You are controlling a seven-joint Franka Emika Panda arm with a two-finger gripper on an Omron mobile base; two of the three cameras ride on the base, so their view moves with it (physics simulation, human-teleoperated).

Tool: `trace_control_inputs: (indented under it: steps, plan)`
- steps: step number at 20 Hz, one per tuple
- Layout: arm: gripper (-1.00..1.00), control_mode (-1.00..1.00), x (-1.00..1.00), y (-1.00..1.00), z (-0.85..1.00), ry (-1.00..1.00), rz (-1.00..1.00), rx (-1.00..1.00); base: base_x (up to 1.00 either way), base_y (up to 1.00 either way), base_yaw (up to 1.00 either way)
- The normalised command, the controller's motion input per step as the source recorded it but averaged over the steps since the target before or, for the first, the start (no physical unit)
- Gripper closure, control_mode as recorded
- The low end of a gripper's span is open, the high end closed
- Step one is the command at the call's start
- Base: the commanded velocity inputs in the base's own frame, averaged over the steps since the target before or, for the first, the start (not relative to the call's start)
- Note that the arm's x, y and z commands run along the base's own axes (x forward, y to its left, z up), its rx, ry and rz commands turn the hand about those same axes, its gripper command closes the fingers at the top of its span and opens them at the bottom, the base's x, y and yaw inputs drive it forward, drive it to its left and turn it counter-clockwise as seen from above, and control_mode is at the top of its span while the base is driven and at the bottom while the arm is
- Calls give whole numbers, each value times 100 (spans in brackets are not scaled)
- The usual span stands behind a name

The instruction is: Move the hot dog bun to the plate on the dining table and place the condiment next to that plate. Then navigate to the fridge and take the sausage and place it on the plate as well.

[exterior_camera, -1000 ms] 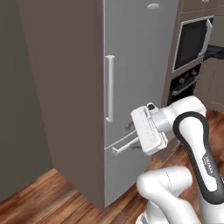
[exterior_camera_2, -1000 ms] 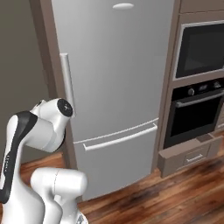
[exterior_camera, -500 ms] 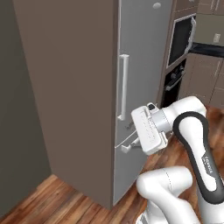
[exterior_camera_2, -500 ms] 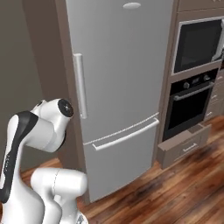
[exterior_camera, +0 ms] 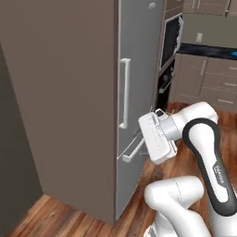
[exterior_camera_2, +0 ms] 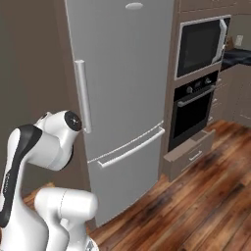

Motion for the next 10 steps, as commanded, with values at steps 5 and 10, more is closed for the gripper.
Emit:
trace_control_inputs:
  steps: [5, 10]
  plan:
    - [-100, 100, 0, 0, 0, 0, 0, 0, 14, 16, -32]
    - [-100, 100, 0, 0, 0, 0, 0, 0, 28, 20, -29]
